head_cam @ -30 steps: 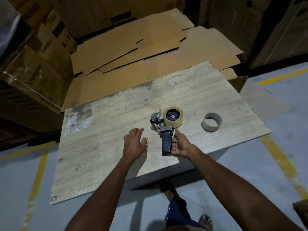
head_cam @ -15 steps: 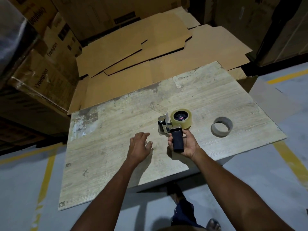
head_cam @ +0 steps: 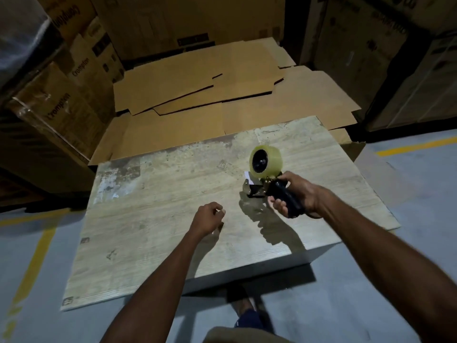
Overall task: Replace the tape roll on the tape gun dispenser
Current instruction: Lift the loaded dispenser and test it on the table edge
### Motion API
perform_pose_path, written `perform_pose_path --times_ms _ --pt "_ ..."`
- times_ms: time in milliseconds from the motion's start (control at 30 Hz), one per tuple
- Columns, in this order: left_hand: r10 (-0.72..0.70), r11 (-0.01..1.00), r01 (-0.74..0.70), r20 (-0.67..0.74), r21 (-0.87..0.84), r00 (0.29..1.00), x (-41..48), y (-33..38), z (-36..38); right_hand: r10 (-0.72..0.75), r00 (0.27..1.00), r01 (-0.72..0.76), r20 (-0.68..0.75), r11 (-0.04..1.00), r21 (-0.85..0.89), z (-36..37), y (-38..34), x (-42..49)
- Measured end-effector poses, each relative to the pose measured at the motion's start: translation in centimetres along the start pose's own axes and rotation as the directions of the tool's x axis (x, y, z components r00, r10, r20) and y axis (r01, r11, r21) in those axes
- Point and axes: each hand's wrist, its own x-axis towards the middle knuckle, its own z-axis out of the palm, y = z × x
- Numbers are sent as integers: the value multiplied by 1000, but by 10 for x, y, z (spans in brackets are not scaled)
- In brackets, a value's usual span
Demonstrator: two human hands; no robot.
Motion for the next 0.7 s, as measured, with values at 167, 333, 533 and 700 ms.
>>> perform_pose_path --times_ms 167,333,533,700 --pt "14 997 -4 125 -80 992 -10 15 28 -27 983 -30 -184 953 -301 15 -26 -53" --pt "-146 865 232 220 -445 965 -19 64 40 -99 986 52 -132 946 -320 24 -31 -88" --pt "-246 336 660 613 -672 750 -16 119 33 -186 979 150 -87 936 -318 25 -28 -122" --pt "-193 138 722 697 -678 691 -19 133 21 -245 965 199 -92 914 -354 29 -19 -147"
